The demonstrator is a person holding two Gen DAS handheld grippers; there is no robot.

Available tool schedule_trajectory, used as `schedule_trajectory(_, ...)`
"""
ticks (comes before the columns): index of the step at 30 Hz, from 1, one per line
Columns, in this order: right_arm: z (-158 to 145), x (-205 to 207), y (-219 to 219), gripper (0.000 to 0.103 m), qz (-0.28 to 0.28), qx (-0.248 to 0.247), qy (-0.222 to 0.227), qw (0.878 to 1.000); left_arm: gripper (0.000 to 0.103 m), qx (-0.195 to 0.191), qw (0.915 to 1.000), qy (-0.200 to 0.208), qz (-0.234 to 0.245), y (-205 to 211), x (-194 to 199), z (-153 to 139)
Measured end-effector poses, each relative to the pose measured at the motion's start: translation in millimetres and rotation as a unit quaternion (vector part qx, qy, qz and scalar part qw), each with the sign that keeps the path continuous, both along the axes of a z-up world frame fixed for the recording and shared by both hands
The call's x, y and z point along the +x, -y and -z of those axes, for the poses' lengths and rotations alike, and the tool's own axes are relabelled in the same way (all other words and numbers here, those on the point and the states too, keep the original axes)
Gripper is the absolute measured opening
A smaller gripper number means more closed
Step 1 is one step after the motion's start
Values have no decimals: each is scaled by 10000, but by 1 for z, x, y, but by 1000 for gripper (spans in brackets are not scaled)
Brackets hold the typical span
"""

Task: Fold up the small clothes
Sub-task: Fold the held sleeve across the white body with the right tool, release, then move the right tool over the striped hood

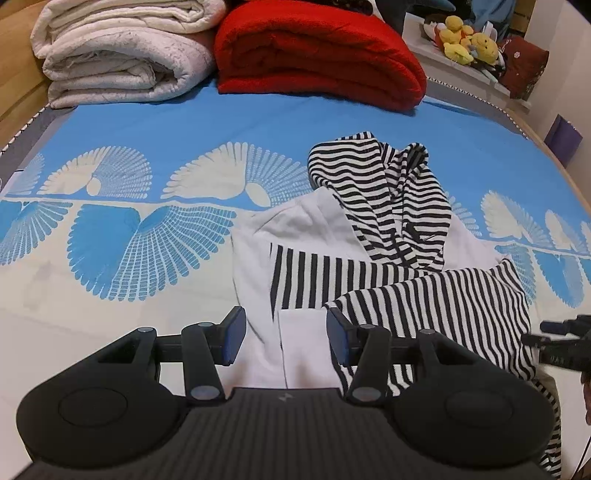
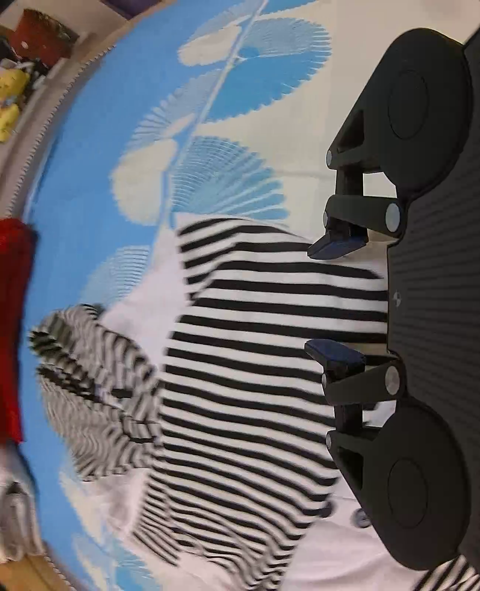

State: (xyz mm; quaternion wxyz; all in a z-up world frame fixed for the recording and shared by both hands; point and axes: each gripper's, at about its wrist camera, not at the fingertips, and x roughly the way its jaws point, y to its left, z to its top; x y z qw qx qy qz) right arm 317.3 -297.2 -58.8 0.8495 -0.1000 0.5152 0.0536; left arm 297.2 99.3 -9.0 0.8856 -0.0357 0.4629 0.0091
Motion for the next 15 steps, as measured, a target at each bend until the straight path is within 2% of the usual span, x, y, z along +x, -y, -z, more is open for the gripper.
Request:
schedule_trajectory(4, -2, 6, -3, 49, 245, 5, 138, 9996, 53, 20, 10000, -9, -8, -2, -1, 1)
schedule_trajectory(15, -47, 3, -20, 49, 313, 700, 1098, 9910, 53, 61, 10000, -12, 38, 3, 0, 2)
